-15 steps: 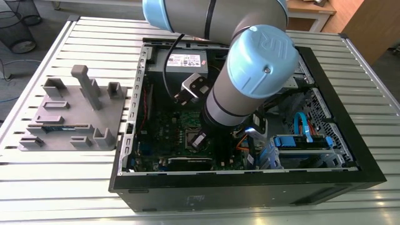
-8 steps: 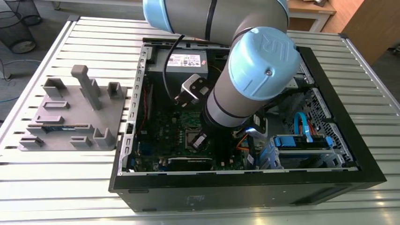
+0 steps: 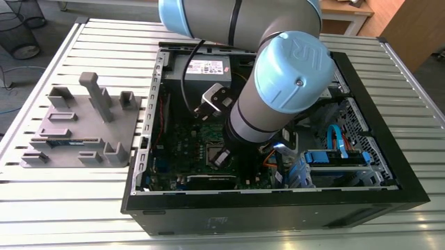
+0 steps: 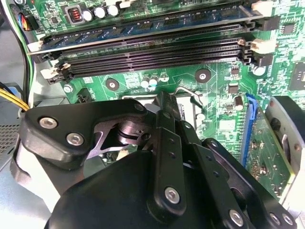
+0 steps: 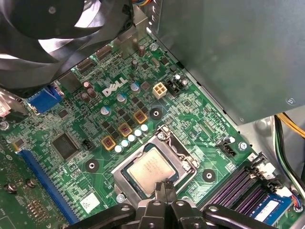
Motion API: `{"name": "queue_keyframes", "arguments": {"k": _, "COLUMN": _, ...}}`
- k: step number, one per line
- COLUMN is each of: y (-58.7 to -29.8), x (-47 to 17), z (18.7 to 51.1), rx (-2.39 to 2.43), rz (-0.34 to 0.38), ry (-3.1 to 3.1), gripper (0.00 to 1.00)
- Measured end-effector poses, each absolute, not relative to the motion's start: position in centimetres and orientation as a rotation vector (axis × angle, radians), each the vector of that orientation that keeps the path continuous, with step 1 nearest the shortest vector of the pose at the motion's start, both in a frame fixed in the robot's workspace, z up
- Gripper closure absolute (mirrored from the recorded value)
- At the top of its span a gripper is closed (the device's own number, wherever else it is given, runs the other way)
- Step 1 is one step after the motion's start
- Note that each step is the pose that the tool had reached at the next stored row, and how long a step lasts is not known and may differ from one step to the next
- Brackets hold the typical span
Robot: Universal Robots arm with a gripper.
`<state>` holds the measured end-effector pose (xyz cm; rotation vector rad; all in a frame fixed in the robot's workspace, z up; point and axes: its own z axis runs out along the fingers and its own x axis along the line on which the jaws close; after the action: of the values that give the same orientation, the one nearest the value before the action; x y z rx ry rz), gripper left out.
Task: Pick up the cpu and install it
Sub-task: 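Install the first cpu locking lever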
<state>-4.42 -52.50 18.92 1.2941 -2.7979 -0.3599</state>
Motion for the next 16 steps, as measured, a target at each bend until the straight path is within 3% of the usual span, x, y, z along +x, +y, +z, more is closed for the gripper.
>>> {"name": "queue_keyframes", "arguments": {"k": 16, "y": -52.62, "x": -3.96, "z": 18.63, "rx": 1.32, "rz": -0.36, "ry": -2.784, "gripper": 0.89}}
